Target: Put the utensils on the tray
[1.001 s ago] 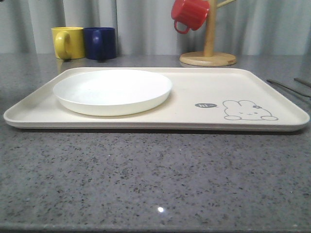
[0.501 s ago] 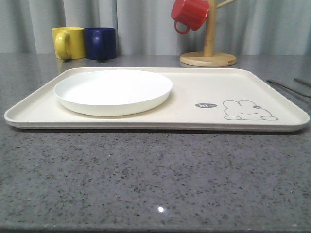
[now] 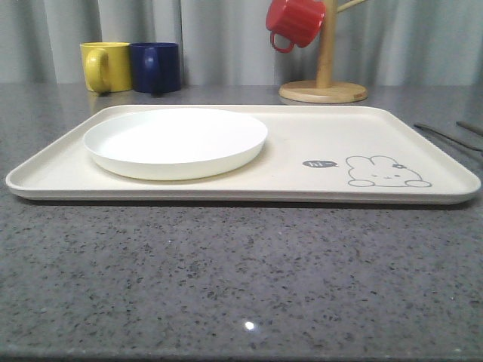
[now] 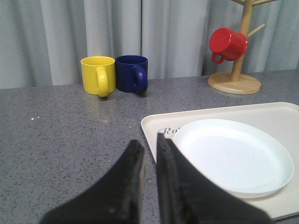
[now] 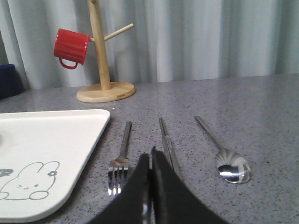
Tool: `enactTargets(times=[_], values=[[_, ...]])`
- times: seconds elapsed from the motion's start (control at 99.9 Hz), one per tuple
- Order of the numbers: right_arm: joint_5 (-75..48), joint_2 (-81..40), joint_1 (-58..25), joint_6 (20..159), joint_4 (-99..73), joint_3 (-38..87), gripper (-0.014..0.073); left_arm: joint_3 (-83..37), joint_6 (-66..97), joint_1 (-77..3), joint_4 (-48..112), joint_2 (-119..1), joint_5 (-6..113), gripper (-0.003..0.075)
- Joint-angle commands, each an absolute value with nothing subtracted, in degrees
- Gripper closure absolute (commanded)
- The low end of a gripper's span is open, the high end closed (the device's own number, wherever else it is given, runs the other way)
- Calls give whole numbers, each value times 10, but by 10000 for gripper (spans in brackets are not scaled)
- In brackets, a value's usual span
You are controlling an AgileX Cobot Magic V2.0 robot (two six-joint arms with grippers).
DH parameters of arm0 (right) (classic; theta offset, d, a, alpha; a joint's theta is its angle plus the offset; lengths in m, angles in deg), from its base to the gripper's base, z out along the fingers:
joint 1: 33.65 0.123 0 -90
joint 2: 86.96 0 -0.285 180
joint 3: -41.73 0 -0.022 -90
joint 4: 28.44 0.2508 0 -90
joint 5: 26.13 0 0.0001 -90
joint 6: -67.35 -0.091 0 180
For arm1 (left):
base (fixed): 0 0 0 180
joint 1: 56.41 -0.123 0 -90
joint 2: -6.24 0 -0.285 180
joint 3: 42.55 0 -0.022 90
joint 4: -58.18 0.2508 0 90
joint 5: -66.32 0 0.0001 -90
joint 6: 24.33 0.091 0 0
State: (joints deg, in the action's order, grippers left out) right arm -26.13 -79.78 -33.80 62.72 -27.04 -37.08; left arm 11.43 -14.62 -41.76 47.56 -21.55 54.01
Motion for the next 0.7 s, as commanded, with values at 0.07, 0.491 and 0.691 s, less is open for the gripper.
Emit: enactTargets(times=[0.07, 0.491, 0.691], values=[[-308, -811, -341, 632, -272, -360, 662, 100, -148, -415, 473, -219, 591, 738], [-353, -809, -341, 632, -272, -335, 662, 100, -148, -415, 473, -219, 590, 738], [-201, -745, -341, 632, -268, -208, 662, 100, -148, -415, 473, -219, 590, 738]])
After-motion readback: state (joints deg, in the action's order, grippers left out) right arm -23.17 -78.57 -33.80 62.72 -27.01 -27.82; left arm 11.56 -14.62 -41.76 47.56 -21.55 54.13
